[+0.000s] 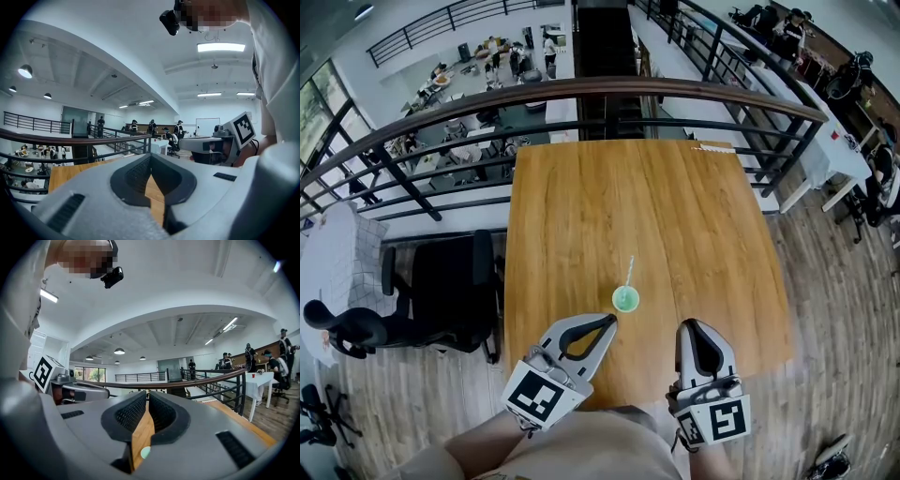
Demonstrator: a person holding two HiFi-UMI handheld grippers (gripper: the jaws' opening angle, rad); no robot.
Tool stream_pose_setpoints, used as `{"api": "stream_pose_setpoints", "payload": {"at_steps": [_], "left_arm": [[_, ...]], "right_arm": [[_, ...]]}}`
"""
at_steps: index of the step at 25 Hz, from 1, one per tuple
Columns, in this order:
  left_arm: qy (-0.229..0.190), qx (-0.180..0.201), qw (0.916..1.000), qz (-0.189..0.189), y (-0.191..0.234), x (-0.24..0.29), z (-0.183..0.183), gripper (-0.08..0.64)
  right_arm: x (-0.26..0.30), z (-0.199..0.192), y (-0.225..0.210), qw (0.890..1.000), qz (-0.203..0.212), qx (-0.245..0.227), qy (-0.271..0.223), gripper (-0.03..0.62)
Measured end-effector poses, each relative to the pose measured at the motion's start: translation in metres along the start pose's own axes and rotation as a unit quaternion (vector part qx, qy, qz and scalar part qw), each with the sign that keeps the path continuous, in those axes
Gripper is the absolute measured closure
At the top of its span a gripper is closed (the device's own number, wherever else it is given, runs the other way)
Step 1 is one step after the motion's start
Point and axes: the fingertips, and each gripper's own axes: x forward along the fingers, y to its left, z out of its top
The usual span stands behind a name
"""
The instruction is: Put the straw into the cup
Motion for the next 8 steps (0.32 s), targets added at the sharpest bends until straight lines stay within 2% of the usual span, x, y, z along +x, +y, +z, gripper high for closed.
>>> {"api": "stream_pose_setpoints", "payload": {"at_steps": [8], "left_arm": [[0.002,0.002,1.0000,-0.001,-0.0018,0.0022,-0.0008,0.548]], "right_arm": [[0.0000,0.0012,-0.0028,1.000,0.004,0.016,-0.003,0.560]]}}
